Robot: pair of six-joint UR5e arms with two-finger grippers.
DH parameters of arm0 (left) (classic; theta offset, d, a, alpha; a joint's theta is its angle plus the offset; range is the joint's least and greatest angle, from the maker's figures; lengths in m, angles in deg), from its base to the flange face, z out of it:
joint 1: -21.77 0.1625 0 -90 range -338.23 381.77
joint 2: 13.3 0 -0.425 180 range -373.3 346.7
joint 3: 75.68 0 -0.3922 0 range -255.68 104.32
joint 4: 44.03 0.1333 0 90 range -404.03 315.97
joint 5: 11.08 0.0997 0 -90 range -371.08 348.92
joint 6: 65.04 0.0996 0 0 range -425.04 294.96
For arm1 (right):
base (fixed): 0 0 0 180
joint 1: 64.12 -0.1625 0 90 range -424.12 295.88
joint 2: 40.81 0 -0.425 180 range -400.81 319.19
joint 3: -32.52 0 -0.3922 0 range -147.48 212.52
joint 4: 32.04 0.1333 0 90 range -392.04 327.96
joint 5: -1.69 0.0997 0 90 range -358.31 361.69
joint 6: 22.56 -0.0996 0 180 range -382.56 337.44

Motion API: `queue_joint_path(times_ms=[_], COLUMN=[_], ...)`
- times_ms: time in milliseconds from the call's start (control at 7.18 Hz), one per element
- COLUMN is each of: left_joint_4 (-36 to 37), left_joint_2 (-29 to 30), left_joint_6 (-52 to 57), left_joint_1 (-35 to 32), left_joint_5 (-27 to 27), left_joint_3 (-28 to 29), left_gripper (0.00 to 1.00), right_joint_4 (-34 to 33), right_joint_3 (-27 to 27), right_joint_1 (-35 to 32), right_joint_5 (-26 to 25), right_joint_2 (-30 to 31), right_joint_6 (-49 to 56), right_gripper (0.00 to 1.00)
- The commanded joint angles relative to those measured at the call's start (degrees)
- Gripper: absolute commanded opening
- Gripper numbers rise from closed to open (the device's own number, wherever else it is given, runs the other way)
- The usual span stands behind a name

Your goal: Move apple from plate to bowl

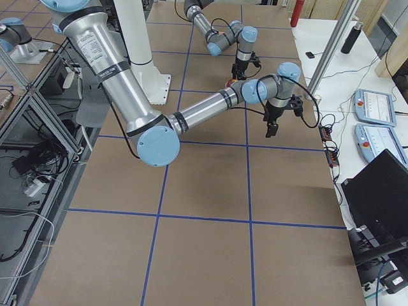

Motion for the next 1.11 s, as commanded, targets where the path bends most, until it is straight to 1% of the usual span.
queue_joint_path(times_ms=[0,139,279,418,557,697,836,975], left_joint_4=[0.0,0.17,0.78,0.96,4.36,13.01,19.27,21.94], left_joint_2=[-0.74,-1.35,-4.14,-10.61,-17.89,-22.49,-26.8,-32.76], left_joint_6=[0.33,1.12,5.22,12.57,19.16,23.84,29.89,35.78], left_joint_1=[-0.01,-0.44,-2.1,-4.9,-7.54,-10.18,-11.59,-15.09], left_joint_5=[2.36,3.86,3.71,3.7,3.7,4.14,5.71,5.81], left_joint_3=[-1.02,-3.21,-7.23,-15.28,-25.37,-34.08,-41.56,-47.03], left_gripper=[0.99,0.99,0.99,0.99,0.99,0.99,0.99,0.99], right_joint_4=[-3.13,-4.99,-5.26,-5.27,-5.18,-5.01,-5.0,-4.66], right_joint_3=[1.87,2.66,2.75,3.8,4.5,4.51,4.16,4.51], right_joint_1=[-0.66,-0.67,-1.45,-2.41,-5.03,-7.76,-9.52,-12.85], right_joint_5=[-0.18,-0.71,-3.41,-6.13,-6.42,-6.6,-6.6,-5.21], right_joint_2=[0.32,0.58,1.19,4.24,7.58,10.05,11.73,13.75], right_joint_6=[0.02,0.72,0.9,4.81,13.82,21.91,24.78,25.15], right_gripper=[1.0,1.0,1.0,1.0,1.0,1.0,1.0,1.0])
